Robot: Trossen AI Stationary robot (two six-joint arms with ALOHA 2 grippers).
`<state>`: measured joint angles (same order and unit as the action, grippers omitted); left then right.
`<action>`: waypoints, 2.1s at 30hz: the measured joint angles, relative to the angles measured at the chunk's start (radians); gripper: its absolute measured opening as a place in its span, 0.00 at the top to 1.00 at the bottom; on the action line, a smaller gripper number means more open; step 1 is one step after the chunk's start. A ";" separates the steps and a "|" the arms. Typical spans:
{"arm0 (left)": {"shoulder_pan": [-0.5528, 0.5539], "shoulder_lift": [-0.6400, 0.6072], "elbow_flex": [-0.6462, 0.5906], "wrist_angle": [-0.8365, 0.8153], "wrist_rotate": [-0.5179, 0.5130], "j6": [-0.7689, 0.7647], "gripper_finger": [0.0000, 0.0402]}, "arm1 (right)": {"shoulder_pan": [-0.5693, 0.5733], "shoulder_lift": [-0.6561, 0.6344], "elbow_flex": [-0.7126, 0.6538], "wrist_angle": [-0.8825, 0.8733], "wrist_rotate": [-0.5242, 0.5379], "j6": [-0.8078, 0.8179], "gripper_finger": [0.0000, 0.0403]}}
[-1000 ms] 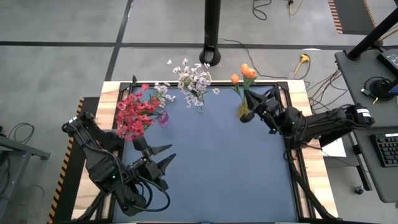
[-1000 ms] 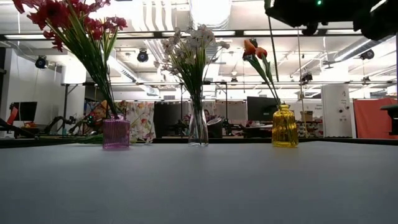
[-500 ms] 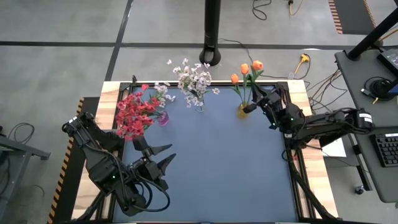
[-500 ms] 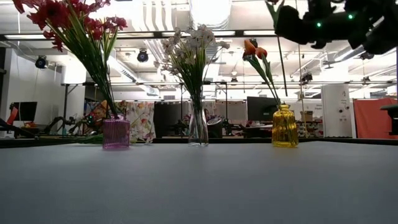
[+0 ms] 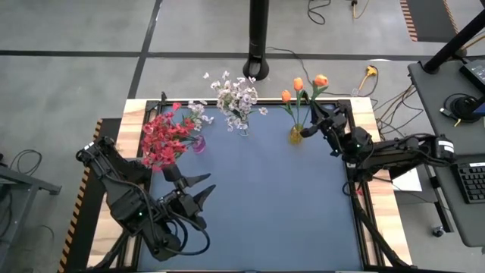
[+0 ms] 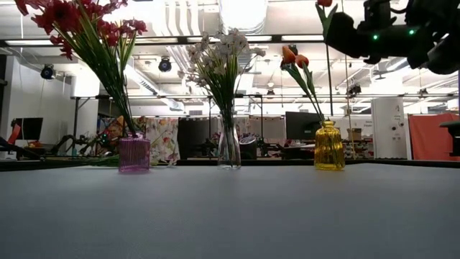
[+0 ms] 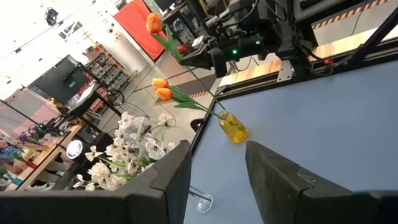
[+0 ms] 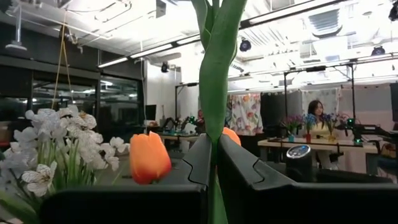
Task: Sort flowers into vase by color
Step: Put the orange tulip into the yellow vase
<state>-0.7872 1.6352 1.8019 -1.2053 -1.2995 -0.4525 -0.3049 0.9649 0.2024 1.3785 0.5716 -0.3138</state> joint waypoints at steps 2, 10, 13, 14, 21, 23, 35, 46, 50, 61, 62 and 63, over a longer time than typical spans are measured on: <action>0.001 0.000 0.000 0.000 0.000 0.004 0.66 | -0.007 0.000 0.000 0.000 -0.004 0.000 0.97; 0.018 0.000 0.000 0.000 -0.002 0.030 0.66 | -0.056 0.000 0.000 0.000 -0.037 0.046 0.97; 0.029 0.000 0.000 0.000 -0.002 0.031 0.66 | -0.068 0.005 0.000 0.001 -0.044 0.059 0.97; 0.032 0.000 0.000 0.000 -0.002 0.036 0.66 | -0.072 0.008 0.000 -0.001 -0.050 0.066 0.97; 0.039 0.000 0.000 0.000 -0.046 0.057 0.66 | -0.095 0.068 0.000 0.000 -0.054 0.090 0.97; 0.039 0.000 0.000 0.000 -0.053 0.058 0.66 | -0.101 0.090 0.000 0.002 -0.056 0.107 0.97; 0.039 0.000 0.000 0.000 -0.053 0.078 0.66 | -0.102 0.158 0.002 0.017 -0.056 0.094 0.97; 0.039 0.000 0.000 -0.002 -0.053 0.078 0.66 | -0.102 0.158 0.002 0.015 -0.056 0.094 0.97; 0.039 0.000 0.000 -0.002 -0.053 0.078 0.66 | -0.102 0.158 0.002 0.014 -0.056 0.095 0.97; 0.039 0.000 0.000 -0.002 -0.052 0.078 0.66 | -0.101 0.158 0.003 -0.004 -0.056 0.096 0.96; 0.039 0.000 0.000 -0.002 -0.052 0.078 0.66 | -0.101 0.157 0.003 -0.014 -0.056 0.100 0.95; 0.039 0.000 0.000 -0.002 -0.052 0.078 0.66 | -0.101 0.157 0.003 -0.024 -0.056 0.105 0.93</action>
<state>-0.7479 1.6352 1.8019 -1.2068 -1.3518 -0.3744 -0.4057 1.1221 0.2050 1.3549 0.5158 -0.2085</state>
